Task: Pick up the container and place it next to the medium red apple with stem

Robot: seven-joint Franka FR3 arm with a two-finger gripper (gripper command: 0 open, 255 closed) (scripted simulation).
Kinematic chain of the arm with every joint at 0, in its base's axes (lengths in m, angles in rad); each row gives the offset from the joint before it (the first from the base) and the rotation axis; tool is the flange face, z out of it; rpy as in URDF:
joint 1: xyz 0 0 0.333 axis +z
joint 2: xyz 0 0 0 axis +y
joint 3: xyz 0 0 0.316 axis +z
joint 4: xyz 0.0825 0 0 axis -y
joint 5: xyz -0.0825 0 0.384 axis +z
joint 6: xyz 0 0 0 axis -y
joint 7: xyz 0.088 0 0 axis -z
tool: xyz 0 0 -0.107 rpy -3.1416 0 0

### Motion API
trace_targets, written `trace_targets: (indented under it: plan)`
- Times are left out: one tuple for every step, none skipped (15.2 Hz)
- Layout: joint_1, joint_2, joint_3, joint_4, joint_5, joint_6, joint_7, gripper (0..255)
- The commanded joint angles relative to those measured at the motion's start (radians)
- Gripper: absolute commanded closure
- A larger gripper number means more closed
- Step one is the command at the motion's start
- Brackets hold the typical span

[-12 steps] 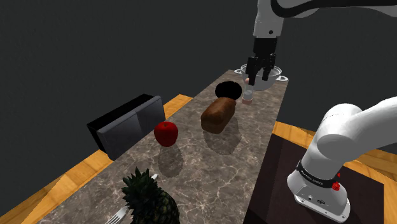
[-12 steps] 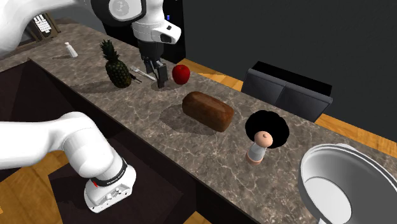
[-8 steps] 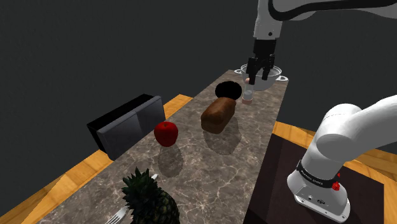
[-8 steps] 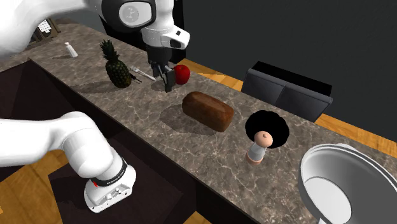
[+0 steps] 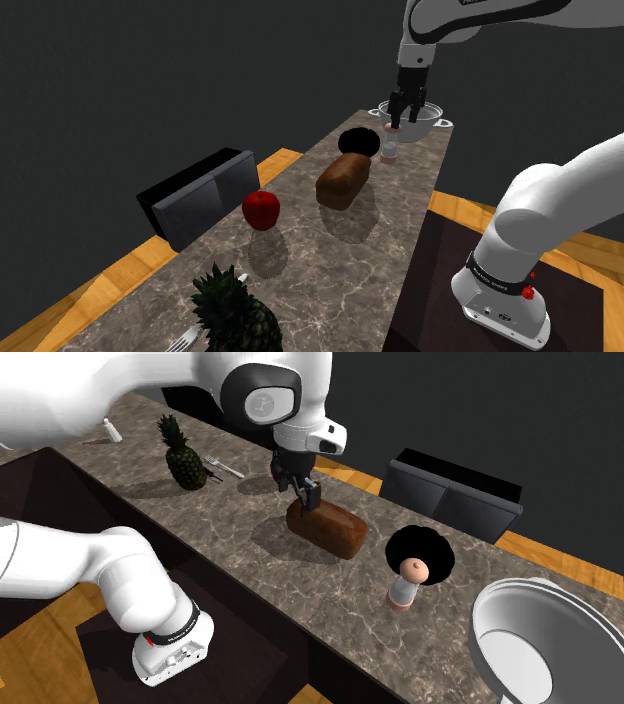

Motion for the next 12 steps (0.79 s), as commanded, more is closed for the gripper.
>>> trace_targets:
  plan:
    - [-0.009, 0.051, -0.038, 0.015, -0.013, 0.039, -0.047, 0]
    - [-0.012, 0.079, -0.056, 0.029, -0.017, 0.054, -0.069, 0]
    - [-0.015, 0.108, -0.075, 0.043, -0.02, 0.068, -0.092, 0]
    - [-0.018, 0.137, -0.092, 0.059, -0.021, 0.082, -0.114, 0]
    - [-0.021, 0.167, -0.11, 0.077, -0.021, 0.096, -0.137, 0]
    - [-0.023, 0.198, -0.127, 0.095, -0.019, 0.109, -0.161, 0]
    - [-0.026, 0.23, -0.144, 0.114, -0.015, 0.121, -0.185, 0]
    - [-0.028, 0.263, -0.162, 0.135, -0.011, 0.133, -0.209, 0]
    - [-0.03, 0.297, -0.178, 0.157, -0.004, 0.144, -0.233, 0]
    - [-0.032, 0.331, -0.194, 0.181, 0.004, 0.154, -0.258, 0]
    - [-0.035, 0.367, -0.21, 0.205, 0.014, 0.163, -0.283, 0]
    - [-0.039, 0.403, -0.225, 0.231, 0.026, 0.171, -0.309, 0]
